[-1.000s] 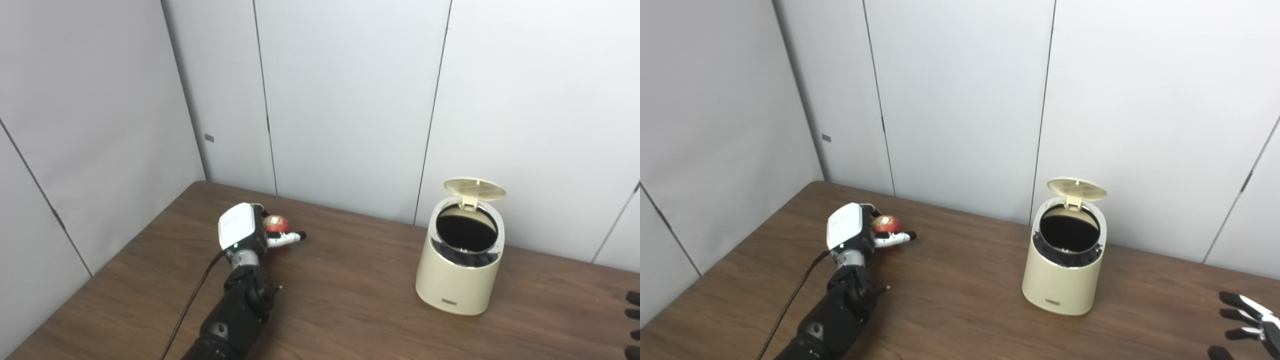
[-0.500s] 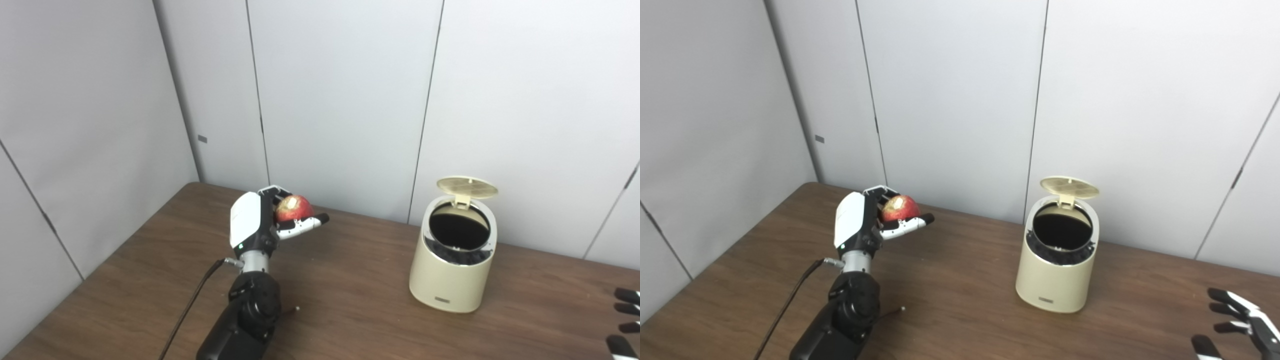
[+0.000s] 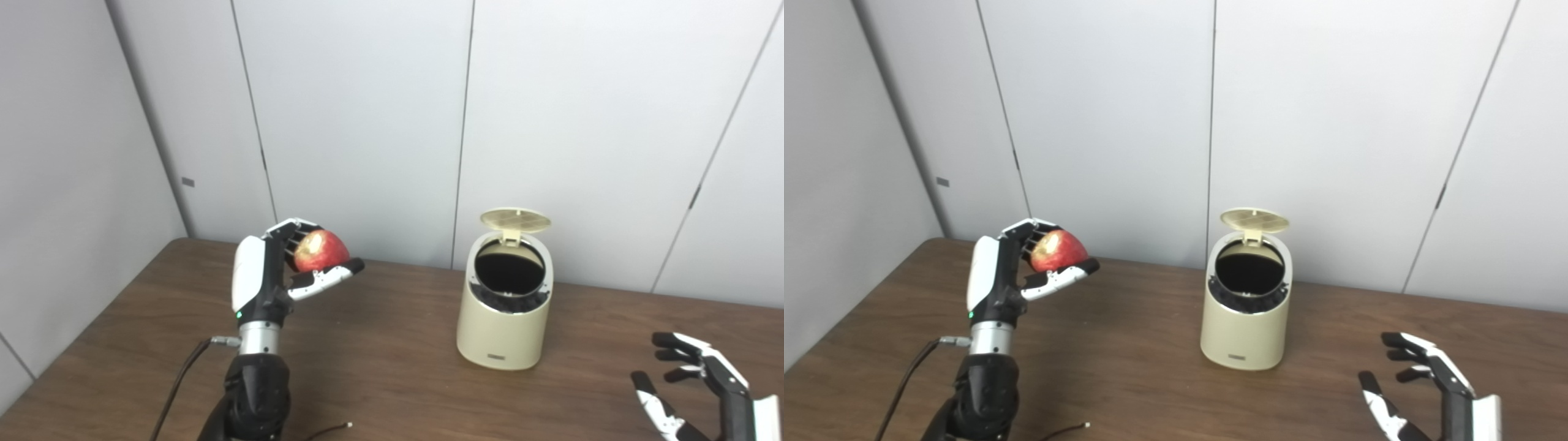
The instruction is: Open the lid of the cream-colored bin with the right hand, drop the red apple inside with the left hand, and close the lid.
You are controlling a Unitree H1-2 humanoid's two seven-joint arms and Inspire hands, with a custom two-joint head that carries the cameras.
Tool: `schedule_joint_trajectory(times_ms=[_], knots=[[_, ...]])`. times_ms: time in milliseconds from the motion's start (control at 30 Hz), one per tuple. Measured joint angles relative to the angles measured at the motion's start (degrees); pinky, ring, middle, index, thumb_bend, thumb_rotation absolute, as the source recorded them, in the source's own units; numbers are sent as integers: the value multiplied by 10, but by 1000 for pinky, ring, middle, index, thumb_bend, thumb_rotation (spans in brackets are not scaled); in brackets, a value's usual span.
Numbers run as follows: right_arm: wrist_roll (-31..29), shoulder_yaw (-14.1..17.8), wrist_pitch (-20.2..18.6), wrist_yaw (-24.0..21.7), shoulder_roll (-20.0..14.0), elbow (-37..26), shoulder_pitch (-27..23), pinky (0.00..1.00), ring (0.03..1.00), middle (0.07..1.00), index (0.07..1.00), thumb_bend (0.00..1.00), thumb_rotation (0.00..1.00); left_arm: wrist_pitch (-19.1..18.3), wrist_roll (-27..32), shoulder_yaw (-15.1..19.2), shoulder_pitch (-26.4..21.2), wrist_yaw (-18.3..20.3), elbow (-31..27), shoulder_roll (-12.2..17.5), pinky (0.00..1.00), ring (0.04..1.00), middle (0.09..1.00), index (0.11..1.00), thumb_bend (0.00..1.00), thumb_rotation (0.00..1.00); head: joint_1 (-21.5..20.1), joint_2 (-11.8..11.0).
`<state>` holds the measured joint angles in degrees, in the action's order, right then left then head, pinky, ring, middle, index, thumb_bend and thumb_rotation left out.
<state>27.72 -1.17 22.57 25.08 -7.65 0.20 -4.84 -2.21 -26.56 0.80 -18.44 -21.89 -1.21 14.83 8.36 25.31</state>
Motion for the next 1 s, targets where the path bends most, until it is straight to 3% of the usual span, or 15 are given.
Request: schedule_joint_trajectory(times_ms=[333, 400, 433, 467, 600, 733, 1000], knots=[[7, 4, 15, 16, 9, 36, -26, 605, 716, 739, 718, 278, 14, 30, 1, 2, 0, 17, -19, -25, 304, 405, 473, 510, 503, 0, -44, -2], [10, 4, 15, 16, 11, 36, -26, 611, 722, 746, 720, 280, 61, 34, 0, 2, -2, 18, -13, -30, 305, 403, 475, 511, 503, 0, -46, -1], [12, 4, 15, 17, 12, 37, -26, 619, 728, 750, 721, 287, 158, 37, -1, 1, -5, 19, -6, -31, 307, 404, 474, 513, 503, 0, -56, -3], [15, 4, 15, 17, 12, 37, -26, 622, 730, 751, 721, 289, 194, 44, -1, 1, -7, 19, 4, -31, 308, 404, 474, 513, 503, 0, -57, -4], [21, 4, 13, 17, 14, 38, -26, 620, 733, 755, 719, 295, 260, 62, -7, -1, -17, 17, 43, -31, 306, 400, 473, 513, 502, 0, -69, -8], [24, 4, 9, 17, 16, 38, -27, 608, 725, 753, 710, 298, 211, 76, -9, -8, -21, 15, 53, -38, 298, 399, 470, 513, 502, 0, -84, -9], [26, 3, 9, 18, 19, 43, -31, 608, 732, 760, 720, 292, 211, 91, -20, -30, -40, 15, 69, -67, 291, 389, 478, 515, 501, 0, -110, -7]])
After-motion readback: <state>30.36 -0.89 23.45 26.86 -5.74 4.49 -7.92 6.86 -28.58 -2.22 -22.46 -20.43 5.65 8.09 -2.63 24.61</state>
